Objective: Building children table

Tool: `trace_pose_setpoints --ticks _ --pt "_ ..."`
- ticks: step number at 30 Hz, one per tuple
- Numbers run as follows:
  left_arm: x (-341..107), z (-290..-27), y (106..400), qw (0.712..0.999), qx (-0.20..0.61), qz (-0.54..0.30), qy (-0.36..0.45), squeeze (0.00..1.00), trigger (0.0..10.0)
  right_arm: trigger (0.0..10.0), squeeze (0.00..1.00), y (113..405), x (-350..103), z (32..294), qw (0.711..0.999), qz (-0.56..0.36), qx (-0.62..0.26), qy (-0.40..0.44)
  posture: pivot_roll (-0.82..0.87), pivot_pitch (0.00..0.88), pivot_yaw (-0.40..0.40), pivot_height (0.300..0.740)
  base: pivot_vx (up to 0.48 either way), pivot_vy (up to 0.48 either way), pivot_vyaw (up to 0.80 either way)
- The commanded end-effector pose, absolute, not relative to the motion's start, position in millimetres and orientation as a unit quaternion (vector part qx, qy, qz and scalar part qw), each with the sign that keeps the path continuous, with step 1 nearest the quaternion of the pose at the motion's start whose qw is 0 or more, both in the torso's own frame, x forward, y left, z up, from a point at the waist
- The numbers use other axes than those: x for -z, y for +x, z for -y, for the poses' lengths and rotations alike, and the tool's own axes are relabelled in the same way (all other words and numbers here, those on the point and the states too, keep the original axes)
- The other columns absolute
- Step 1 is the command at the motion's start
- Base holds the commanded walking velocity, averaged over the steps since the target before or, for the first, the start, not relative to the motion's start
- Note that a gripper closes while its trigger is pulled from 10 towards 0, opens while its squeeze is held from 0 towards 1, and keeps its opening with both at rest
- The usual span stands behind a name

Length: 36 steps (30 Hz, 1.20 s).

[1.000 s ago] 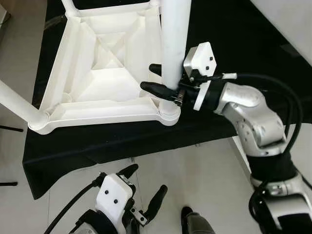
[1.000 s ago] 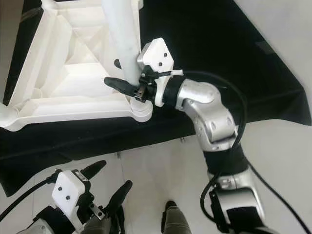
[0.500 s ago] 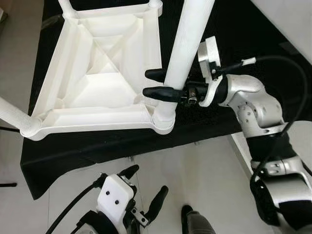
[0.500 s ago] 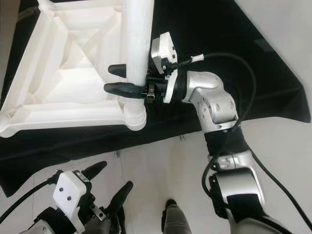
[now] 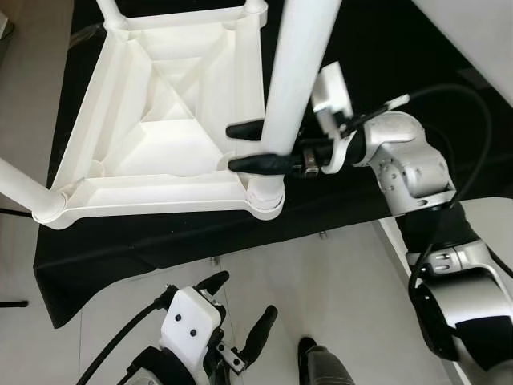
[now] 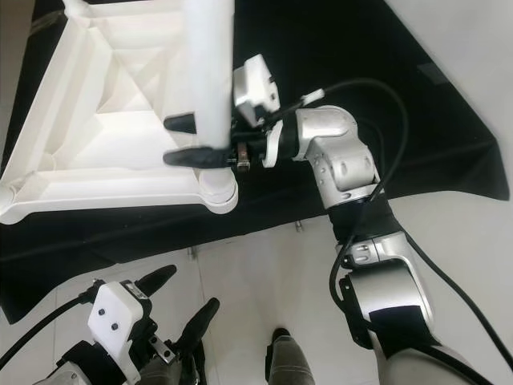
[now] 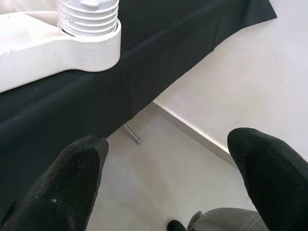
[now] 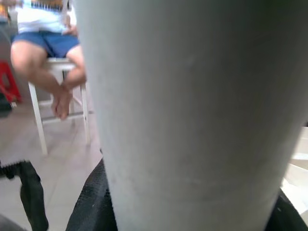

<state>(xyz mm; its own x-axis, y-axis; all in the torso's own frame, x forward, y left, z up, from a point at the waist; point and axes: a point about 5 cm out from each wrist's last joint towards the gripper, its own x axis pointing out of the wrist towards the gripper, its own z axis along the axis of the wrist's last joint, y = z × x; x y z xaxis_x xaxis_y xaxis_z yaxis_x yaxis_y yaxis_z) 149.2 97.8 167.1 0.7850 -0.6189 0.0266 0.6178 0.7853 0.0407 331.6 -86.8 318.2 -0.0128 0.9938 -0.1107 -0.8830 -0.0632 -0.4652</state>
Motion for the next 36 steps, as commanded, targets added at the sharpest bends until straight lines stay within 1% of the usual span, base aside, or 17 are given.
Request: trace_pose_setpoints --ticks 1,4,6,7,9,16,18,20,22,23,24,28,36 --pt "-167 -97 146 0.945 0.327 0.015 0.011 0.00 10.0 10.0 0.00 340 -293 85 0.684 0.066 -0.692 -0.224 0.01 0.377 0.051 0.740 0.000 0.000 0.00" --pt "-168 -97 146 0.945 0.327 0.015 0.011 0.00 10.0 10.0 0.00 344 -299 85 0.688 0.058 -0.691 -0.213 0.01 0.379 0.050 0.740 0.000 0.000 0.00" --pt "-168 -97 146 0.945 0.326 0.015 0.010 0.00 10.0 10.0 0.00 343 -304 88 0.680 0.051 -0.705 -0.195 0.01 0.381 0.047 0.740 0.000 0.000 0.00" --pt "-168 -97 146 0.945 0.326 0.015 0.010 0.00 10.0 10.0 0.00 343 -304 88 0.680 0.051 -0.705 -0.195 0.01 0.381 0.047 0.740 0.000 0.000 0.00" --pt "-168 -97 146 0.945 0.326 0.015 0.010 0.00 10.0 10.0 0.00 343 -307 88 0.667 0.037 -0.725 -0.168 0.00 0.383 0.047 0.740 0.000 0.000 0.00" --pt "-169 -96 145 0.945 0.327 0.016 0.009 0.00 10.0 10.0 0.00 350 -306 83 0.663 0.029 -0.738 -0.123 0.01 0.389 0.040 0.740 0.000 0.000 0.00" --pt "-170 -95 143 0.945 0.326 0.016 0.008 0.00 10.0 10.0 0.00 348 -312 81 0.628 0.053 -0.772 -0.087 0.02 0.402 0.042 0.740 0.000 0.000 0.00" --pt "-170 -95 143 0.945 0.326 0.016 0.008 0.00 10.0 10.0 0.00 348 -312 81 0.628 0.053 -0.772 -0.087 0.02 0.402 0.042 0.740 0.000 0.000 0.00" --pt "-171 -95 140 0.945 0.327 0.015 0.008 0.00 10.0 10.0 0.00 344 -318 79 0.600 0.071 -0.794 -0.076 0.04 0.414 0.044 0.740 0.000 0.000 0.00" --pt "-172 -94 137 0.945 0.328 0.013 0.007 0.00 10.0 10.0 0.00 341 -323 77 0.586 0.077 -0.802 -0.087 0.05 0.426 0.045 0.740 0.000 0.000 0.00" --pt "-172 -94 137 0.945 0.328 0.013 0.007 0.00 10.0 10.0 0.00 341 -323 77 0.586 0.077 -0.802 -0.087 0.05 0.426 0.045 0.740 0.000 0.000 0.00" --pt "-173 -94 126 0.945 0.328 0.002 0.004 0.00 10.0 10.0 0.00 333 -337 69 0.556 0.091 -0.814 -0.140 0.07 0.451 0.047 0.740 0.000 0.000 0.00" --pt "-177 -94 116 0.946 0.323 -0.007 -0.001 0.00 10.0 10.0 0.00 329 -347 64 0.535 0.101 -0.812 -0.211 0.08 0.481 0.046 0.740 0.000 0.000 0.00"
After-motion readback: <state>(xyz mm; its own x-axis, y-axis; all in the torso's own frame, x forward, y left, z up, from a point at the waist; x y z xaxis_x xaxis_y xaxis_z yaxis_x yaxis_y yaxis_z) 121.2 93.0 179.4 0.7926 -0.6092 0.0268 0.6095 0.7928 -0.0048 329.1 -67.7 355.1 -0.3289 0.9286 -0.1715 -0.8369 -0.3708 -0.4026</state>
